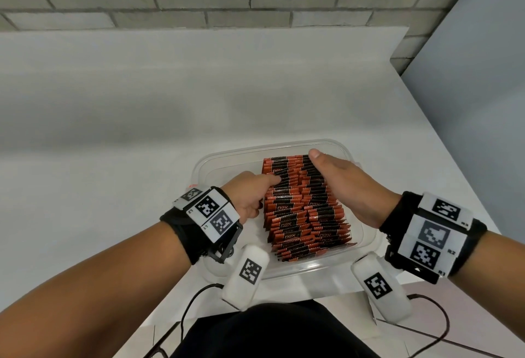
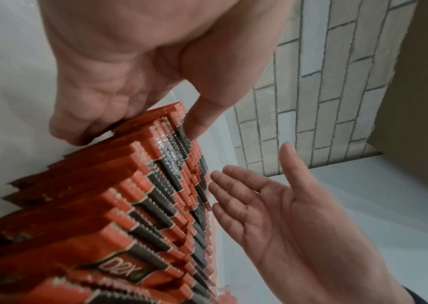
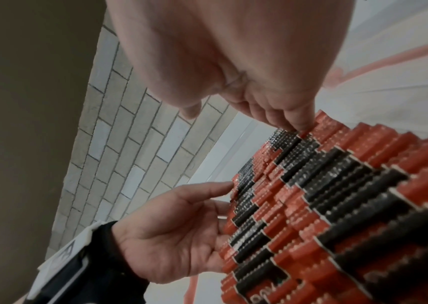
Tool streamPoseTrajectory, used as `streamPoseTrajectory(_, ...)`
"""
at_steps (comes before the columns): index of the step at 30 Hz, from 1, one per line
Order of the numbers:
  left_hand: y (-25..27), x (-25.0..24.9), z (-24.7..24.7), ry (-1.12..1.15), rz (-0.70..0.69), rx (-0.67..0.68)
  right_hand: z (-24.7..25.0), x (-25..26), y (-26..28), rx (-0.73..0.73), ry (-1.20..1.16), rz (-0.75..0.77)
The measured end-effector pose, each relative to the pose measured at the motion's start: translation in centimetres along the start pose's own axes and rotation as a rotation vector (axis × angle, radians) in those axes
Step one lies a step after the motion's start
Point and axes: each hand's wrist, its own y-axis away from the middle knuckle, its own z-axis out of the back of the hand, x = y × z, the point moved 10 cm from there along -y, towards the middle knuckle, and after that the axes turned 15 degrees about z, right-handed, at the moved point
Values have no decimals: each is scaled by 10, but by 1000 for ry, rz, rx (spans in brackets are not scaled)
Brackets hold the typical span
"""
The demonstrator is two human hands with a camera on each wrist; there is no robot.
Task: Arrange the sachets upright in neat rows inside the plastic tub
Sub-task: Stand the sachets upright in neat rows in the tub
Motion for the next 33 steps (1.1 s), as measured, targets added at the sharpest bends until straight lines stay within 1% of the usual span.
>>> streamPoseTrajectory(2,6,-9,3,26,-48,-27,7,4,-2,-15,87,7)
streamPoseTrajectory(4,12,-18,8,80,-63,-48,6,9,-4,12,155,17)
streamPoseTrajectory(7,14,-23,6,143,-28,14,-7,23,-5,147,281,63)
streamPoseTrajectory(9,14,-21,4,176,0,50,-15,31,-5,230,423,105)
streamPoseTrajectory(12,12,-16,4,184,2,60,-29,34,-6,357,658,154)
streamPoseTrajectory(15,15,-14,1,192,-8,71,-41,29,-9,465,814,178)
streamPoseTrajectory(17,18,-15,2,200,-15,71,-43,30,-10,473,836,167)
streamPoseTrajectory(20,21,-14,3,219,-14,73,-44,37,-10,463,807,173)
streamPoseTrajectory(25,27,-14,3,232,-10,97,-41,40,-10,444,871,149)
streamPoseTrajectory(28,30,-11,2,263,16,106,-44,40,-8,470,869,132)
streamPoseTrajectory(30,30,-11,0,273,14,130,-46,42,-7,483,839,134)
streamPoseTrajectory(33,33,-11,-3,331,18,163,-48,44,-4,487,722,120)
